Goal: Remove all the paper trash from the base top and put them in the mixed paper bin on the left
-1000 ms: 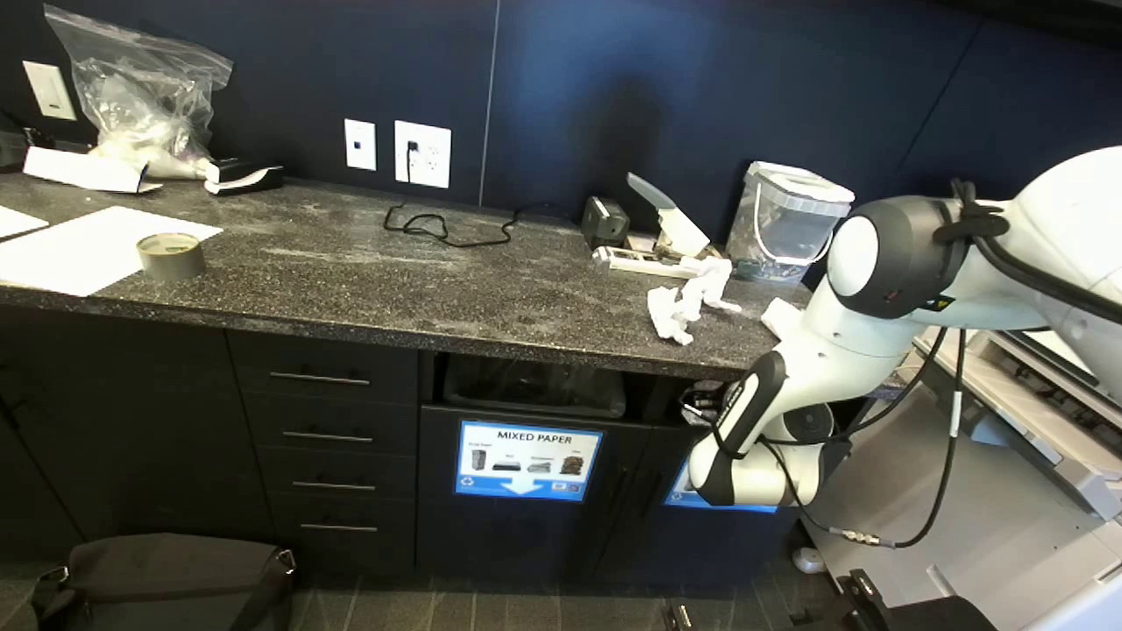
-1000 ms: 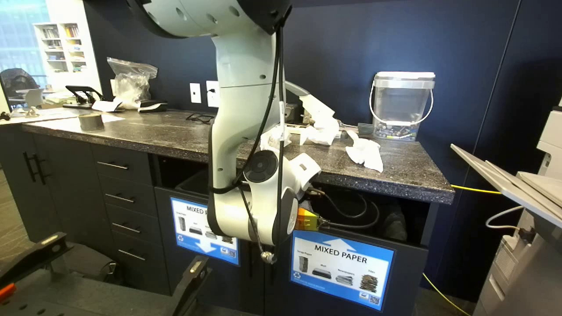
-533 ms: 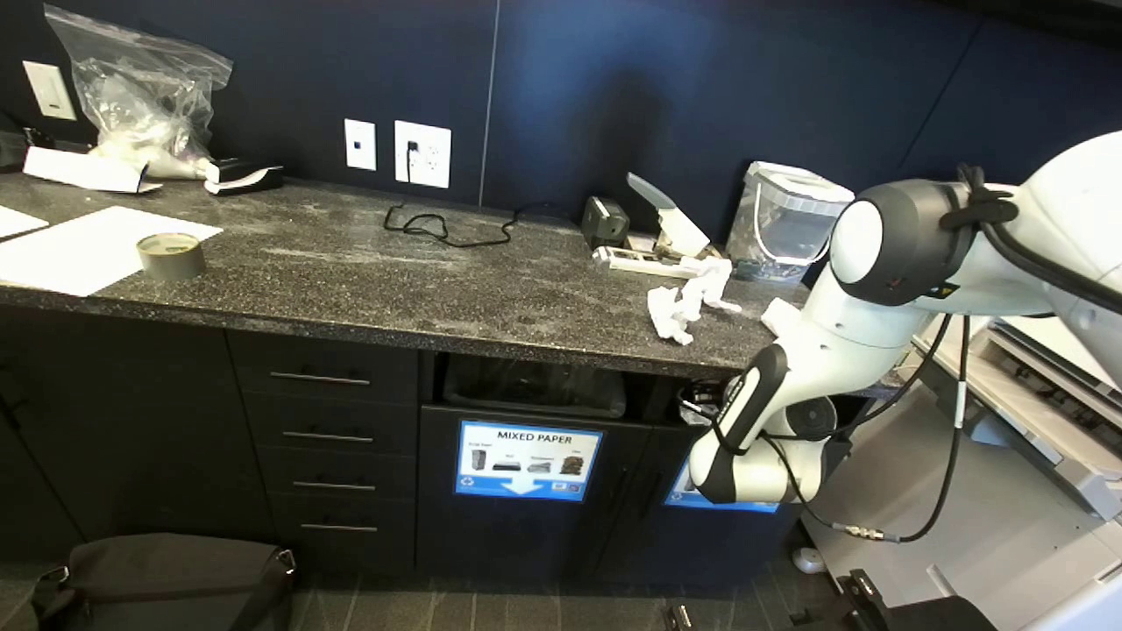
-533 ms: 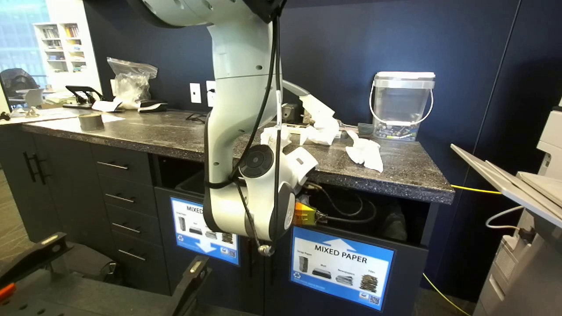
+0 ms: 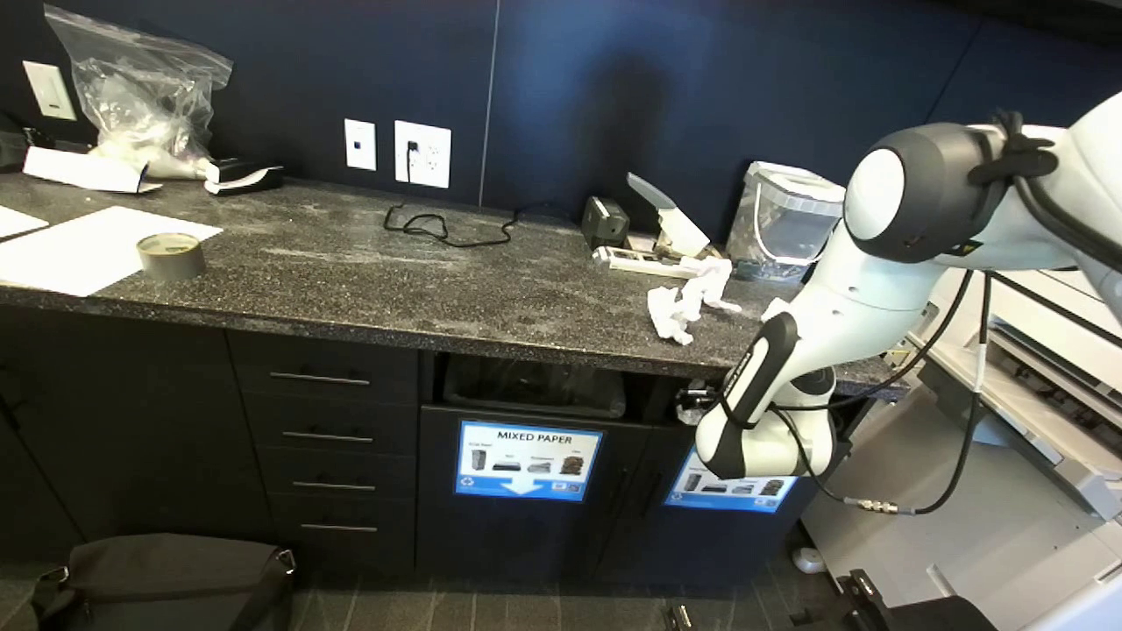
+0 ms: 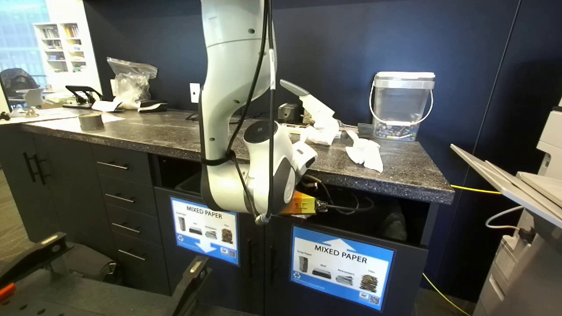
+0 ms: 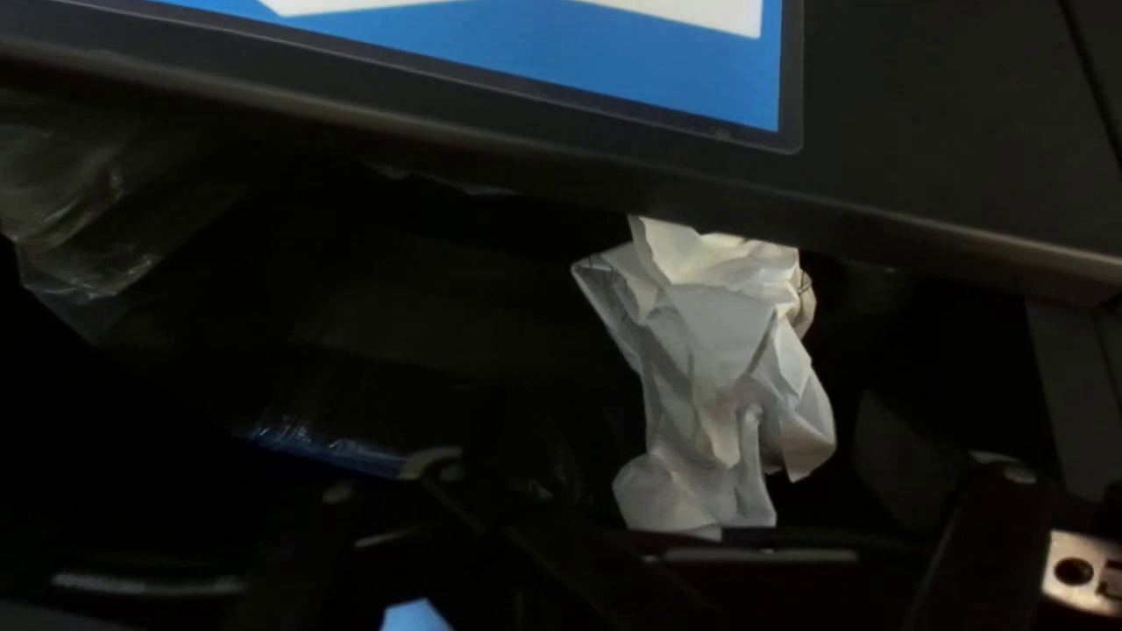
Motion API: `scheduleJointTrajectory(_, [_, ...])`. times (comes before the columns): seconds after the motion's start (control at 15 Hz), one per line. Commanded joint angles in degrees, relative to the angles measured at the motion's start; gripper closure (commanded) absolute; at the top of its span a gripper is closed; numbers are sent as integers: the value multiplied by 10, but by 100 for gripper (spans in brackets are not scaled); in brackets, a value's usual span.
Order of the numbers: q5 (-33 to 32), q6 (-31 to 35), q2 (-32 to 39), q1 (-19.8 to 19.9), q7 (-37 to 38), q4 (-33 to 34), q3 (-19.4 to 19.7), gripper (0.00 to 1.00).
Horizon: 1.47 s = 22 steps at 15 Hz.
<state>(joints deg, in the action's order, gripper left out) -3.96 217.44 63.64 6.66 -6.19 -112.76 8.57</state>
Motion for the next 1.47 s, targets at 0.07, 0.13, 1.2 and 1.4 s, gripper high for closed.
scheduleJointTrajectory(0.07, [10,-40,-106,-47,-34,-99,39,0])
scheduleJointTrajectory(0.13, [12,-37,-116,-53,-36,-110,44,0])
scheduleJointTrajectory(1.2, [-22,-200,-208,-41,-35,-135,21,0])
scheduleJointTrajectory(1.4, [-65,-353,-275,16,-42,-134,-29,0])
